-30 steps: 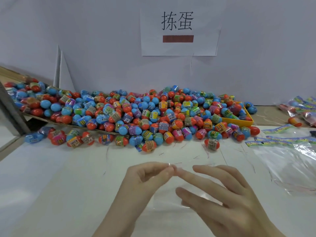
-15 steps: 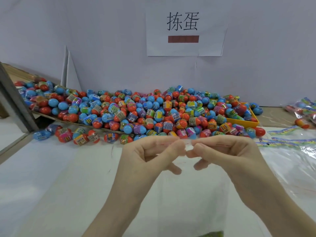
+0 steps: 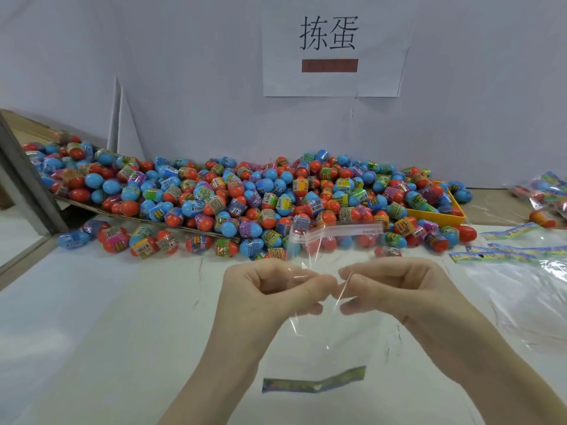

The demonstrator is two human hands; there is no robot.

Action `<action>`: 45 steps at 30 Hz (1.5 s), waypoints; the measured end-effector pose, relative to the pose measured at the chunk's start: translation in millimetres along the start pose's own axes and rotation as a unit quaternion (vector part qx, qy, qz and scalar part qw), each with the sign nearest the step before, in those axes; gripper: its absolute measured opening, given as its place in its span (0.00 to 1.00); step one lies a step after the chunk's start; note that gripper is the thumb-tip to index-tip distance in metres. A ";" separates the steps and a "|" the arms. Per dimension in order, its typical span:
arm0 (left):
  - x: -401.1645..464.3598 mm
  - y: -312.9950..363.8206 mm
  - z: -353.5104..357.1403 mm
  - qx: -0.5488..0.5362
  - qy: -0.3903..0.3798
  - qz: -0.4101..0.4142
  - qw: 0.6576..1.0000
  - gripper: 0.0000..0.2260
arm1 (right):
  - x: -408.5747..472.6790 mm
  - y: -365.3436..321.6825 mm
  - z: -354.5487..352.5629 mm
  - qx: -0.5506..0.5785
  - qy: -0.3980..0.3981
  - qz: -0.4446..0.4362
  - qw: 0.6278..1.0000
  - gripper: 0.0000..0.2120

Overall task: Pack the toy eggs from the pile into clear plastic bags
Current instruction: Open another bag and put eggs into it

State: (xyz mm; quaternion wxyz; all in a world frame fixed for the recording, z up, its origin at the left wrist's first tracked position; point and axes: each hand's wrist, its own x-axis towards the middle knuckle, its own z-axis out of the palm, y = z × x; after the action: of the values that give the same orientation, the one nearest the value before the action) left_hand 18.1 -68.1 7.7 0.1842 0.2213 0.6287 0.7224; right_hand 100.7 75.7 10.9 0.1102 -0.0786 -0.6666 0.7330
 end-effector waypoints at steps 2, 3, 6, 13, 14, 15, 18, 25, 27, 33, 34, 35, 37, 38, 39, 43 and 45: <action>0.8 -2.0 1.0 0.008 0.012 -0.004 1.000 0.09 | 0.4 1.7 4.8 -0.008 0.034 -0.039 0.999 0.15; 1.0 -2.5 1.1 0.010 0.015 -0.006 1.000 0.09 | 0.7 2.5 6.6 -0.025 0.068 -0.075 0.994 0.17; 2.3 -5.5 0.0 0.012 0.020 -0.003 1.000 0.10 | 0.2 1.4 5.5 -0.268 0.181 -0.270 0.907 0.19; 0.3 -12.4 -4.5 0.014 -0.014 0.019 1.000 0.10 | 5.4 4.0 5.6 -0.557 0.097 -0.300 0.768 0.15; -0.9 -14.7 -5.4 0.014 -0.017 0.011 1.000 0.09 | 6.3 5.9 5.5 -0.552 0.082 -0.290 0.777 0.14; -2.3 -17.1 -6.1 0.009 -0.023 0.000 1.000 0.09 | 6.9 7.9 5.1 -0.536 0.067 -0.275 0.795 0.13; -7.2 -27.1 -7.6 -0.021 -0.039 -0.052 0.998 0.08 | 8.4 13.8 3.2 -0.489 0.027 -0.205 0.847 0.09; -11.5 -49.2 -7.9 0.025 -0.015 -0.089 0.996 0.14 | 5.7 28.0 0.3 -0.438 -0.082 -0.079 0.892 0.15; -10.3 -51.5 -6.7 0.040 -0.004 -0.095 0.995 0.11 | 8.5 28.4 -1.7 -0.392 -0.095 -0.070 0.912 0.19; -2.6 -54.3 -10.4 -0.041 0.046 -0.131 0.989 0.04 | 66.6 46.2 -60.6 -0.420 0.258 -0.133 0.860 0.08; -1.5 -52.7 -10.8 -0.054 0.043 -0.128 0.989 0.03 | 75.6 54.2 -74.1 -0.509 0.275 -0.084 0.812 0.11; -0.9 -50.8 -11.4 -0.067 0.041 -0.125 0.989 0.04 | 81.5 64.1 -87.4 -0.587 0.263 -0.046 0.764 0.14; 0.6 -50.1 -12.7 -0.085 0.042 -0.121 0.988 0.07 | 87.0 80.9 -105.6 -0.684 0.212 -0.015 0.698 0.17; 1.2 -50.4 -13.2 -0.086 0.044 -0.122 0.988 0.08 | 87.6 85.4 -108.8 -0.699 0.192 -0.015 0.689 0.18; 1.3 -50.0 -13.1 -0.085 0.045 -0.125 0.987 0.08 | 88.0 88.3 -110.7 -0.703 0.180 -0.020 0.688 0.18; 1.5 -51.0 -12.8 -0.082 0.052 -0.131 0.987 0.06 | 87.5 86.7 -105.6 -0.678 0.187 -0.009 0.711 0.16; 1.5 -51.7 -13.0 -0.070 0.058 -0.123 0.988 0.09 | 82.7 73.2 -95.5 -0.594 0.222 -0.006 0.773 0.17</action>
State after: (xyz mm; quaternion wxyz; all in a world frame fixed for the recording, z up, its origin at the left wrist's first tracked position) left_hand 9.0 -70.7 -44.8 0.2497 0.0869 0.6085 0.7482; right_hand 41.9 183.0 -68.8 0.1909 -0.2856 -0.9266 0.1529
